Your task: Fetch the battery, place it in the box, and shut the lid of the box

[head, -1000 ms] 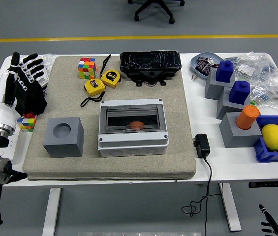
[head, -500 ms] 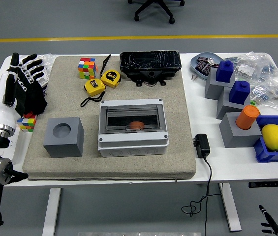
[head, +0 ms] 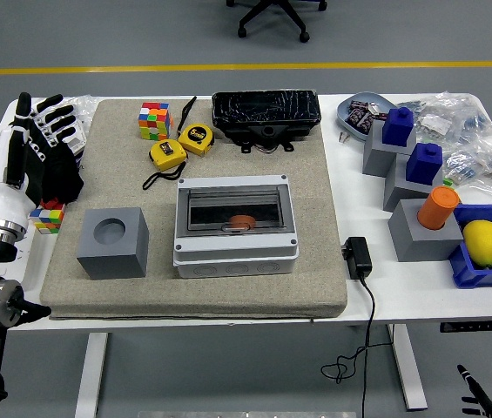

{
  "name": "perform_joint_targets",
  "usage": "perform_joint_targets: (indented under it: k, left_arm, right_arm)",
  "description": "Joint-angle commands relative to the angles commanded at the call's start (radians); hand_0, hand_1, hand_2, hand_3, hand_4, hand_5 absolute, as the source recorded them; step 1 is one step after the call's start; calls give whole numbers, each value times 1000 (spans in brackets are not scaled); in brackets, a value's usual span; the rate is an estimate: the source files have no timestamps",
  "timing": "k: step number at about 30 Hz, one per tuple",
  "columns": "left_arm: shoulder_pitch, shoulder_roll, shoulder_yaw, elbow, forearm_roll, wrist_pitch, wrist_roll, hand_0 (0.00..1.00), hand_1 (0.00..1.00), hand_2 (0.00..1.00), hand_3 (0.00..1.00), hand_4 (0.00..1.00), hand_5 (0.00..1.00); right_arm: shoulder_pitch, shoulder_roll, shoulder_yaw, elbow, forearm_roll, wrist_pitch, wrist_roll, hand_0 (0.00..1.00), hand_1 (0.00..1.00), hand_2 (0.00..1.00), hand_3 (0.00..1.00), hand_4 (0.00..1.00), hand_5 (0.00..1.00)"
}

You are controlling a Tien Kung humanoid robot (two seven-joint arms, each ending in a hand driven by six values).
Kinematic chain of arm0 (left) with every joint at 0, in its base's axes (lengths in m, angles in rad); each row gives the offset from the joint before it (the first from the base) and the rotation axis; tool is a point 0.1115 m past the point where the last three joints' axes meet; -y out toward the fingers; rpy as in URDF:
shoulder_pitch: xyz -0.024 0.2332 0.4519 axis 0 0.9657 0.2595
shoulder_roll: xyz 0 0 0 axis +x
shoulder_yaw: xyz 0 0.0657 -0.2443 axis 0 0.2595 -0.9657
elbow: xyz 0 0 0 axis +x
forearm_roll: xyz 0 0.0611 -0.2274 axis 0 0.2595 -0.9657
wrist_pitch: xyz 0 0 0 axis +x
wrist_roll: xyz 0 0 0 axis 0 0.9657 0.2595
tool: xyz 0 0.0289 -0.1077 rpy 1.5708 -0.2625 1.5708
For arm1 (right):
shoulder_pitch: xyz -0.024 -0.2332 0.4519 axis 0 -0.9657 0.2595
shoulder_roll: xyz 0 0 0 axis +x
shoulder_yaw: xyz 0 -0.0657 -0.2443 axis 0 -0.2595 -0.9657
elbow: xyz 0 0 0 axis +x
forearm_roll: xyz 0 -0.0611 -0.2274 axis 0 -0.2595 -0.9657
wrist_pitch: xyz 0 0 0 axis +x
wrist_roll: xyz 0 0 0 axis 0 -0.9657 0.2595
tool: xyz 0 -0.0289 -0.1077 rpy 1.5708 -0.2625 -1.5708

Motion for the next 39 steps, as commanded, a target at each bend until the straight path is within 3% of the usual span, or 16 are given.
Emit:
perform_joint_targets:
  k: [5,6,11,12,17,18,23,24,29,30,35,36,39]
  left_arm:
    - [1,0,-2,0,-2,3,1,715,726,710,729,998,998]
    - [1,0,-2,0,-2,3,2,714,717,691,694,998,998]
    - [1,-1,-2,0,-2,3,3,714,717,691,694,998,998]
    - [1,-1,-3,0,-2,3,4,714,709,678,670,998,998]
    - [0,0,-5,0,-3,3,3,714,709,678,670,998,998]
    - [0,0,-5,0,-4,3,3,711,695,666,657,998,998]
    - [1,-1,-4,1,-5,3,5,711,695,666,657,998,998]
    - [1,-1,-4,1,-5,3,5,709,701,664,652,998,998]
    - [1,-1,-3,1,-7,3,5,709,701,664,652,998,998]
    - [2,-1,-3,1,-7,3,5,705,700,663,652,998,998]
    - [3,-1,-2,2,-8,3,6,705,700,663,652,998,998]
    - [3,-1,-2,2,-8,3,6,707,699,663,653,998,998]
    - [1,-1,-2,3,-9,2,7,707,699,663,653,998,998]
  right_arm:
    - [0,1,3,0,-13,-2,-5,939,801,753,764,998,998]
    - [-1,1,3,0,-14,-2,-5,956,799,694,589,998,998]
    - [-1,2,-4,0,-18,-13,-5,956,799,694,589,998,998]
    - [0,2,-5,0,-18,-16,-4,951,758,602,406,998,977]
    - [0,3,-17,0,-24,-60,13,951,758,602,406,998,977]
    - [0,3,-19,0,-25,-78,21,874,606,432,207,998,700]
    - [0,4,-20,0,-59,-204,55,874,606,432,207,998,700]
    - [0,4,-17,0,-78,-231,54,696,416,272,134,636,326]
    - [0,2,-24,0,-131,-256,33,696,416,272,134,636,326]
    - [-1,3,-26,0,-136,-252,28,615,344,198,134,490,238]
    - [-3,6,-43,0,-144,-242,11,615,344,198,134,490,238]
    - [-3,6,-45,0,-143,-242,10,536,310,179,139,711,201]
    - [-2,6,-55,0,-147,-238,3,536,310,179,139,711,201]
